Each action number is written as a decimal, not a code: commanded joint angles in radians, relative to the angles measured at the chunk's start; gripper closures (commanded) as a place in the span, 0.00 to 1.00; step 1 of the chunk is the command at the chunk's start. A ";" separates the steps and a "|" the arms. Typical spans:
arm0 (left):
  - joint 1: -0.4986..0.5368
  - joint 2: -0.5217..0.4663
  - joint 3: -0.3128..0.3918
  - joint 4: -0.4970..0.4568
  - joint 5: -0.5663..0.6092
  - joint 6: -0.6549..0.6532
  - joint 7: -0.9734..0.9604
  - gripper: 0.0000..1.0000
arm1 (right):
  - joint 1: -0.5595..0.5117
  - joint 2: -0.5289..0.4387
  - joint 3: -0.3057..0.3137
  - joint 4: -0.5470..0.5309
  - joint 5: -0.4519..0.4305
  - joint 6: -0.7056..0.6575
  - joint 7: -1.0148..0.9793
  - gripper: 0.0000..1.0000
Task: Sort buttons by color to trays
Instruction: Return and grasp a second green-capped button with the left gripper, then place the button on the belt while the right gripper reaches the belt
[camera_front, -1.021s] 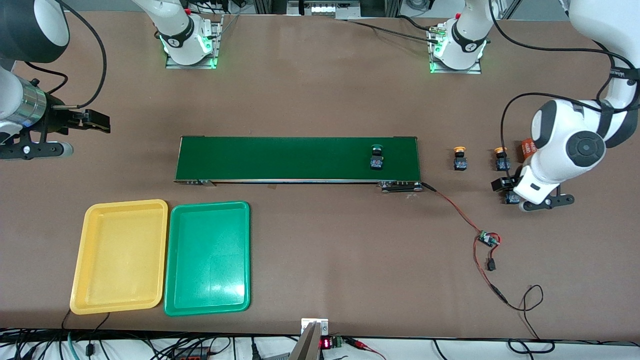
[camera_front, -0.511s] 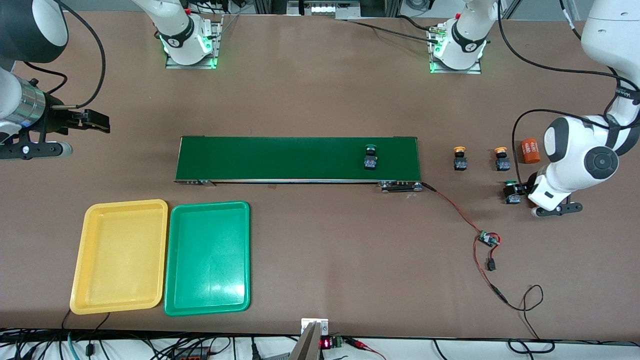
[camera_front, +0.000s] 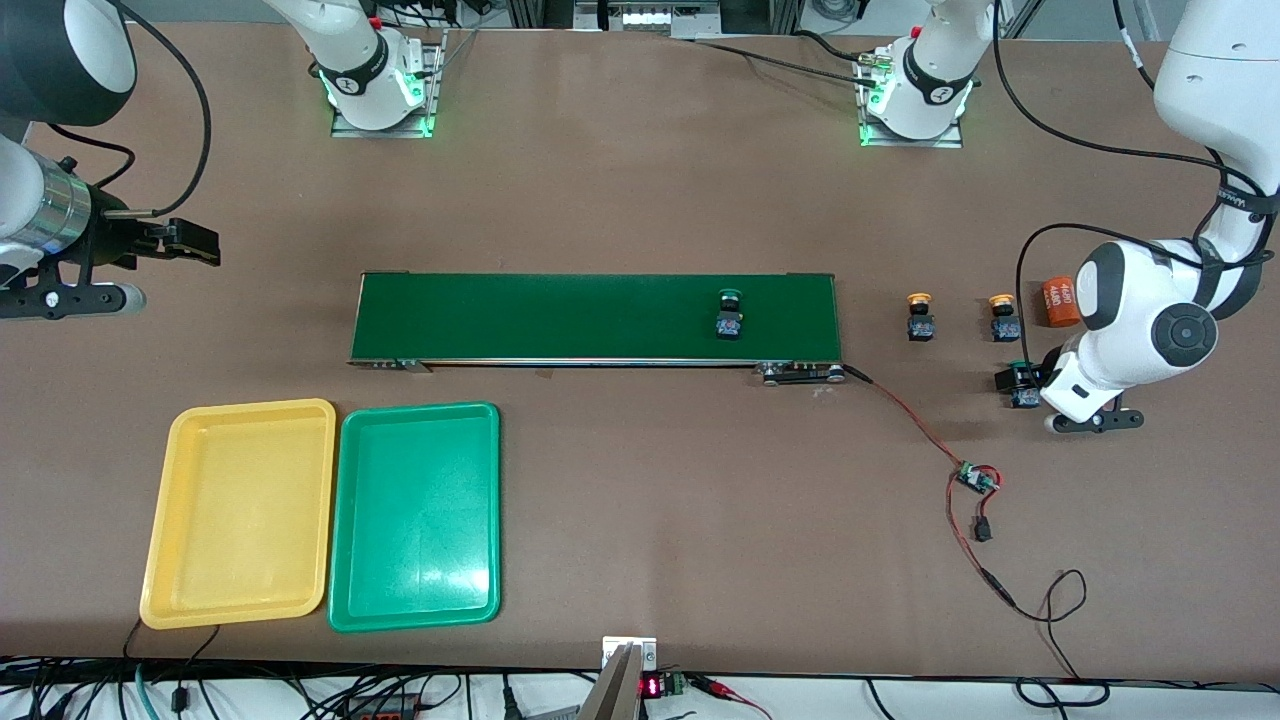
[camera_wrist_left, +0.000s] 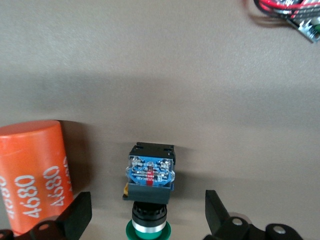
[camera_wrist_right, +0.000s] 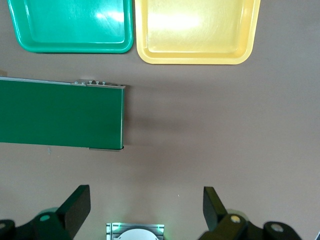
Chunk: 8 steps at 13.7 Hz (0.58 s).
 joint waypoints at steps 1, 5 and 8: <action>0.002 0.026 -0.003 0.019 -0.001 -0.004 0.030 0.06 | -0.008 -0.161 0.003 -0.222 0.019 0.093 -0.008 0.00; 0.001 0.024 -0.003 0.018 0.002 -0.006 0.056 0.67 | -0.007 -0.294 0.003 -0.416 0.019 0.169 0.024 0.00; 0.001 0.011 -0.002 0.018 0.005 -0.009 0.062 0.90 | -0.002 -0.346 0.005 -0.502 0.048 0.212 0.026 0.00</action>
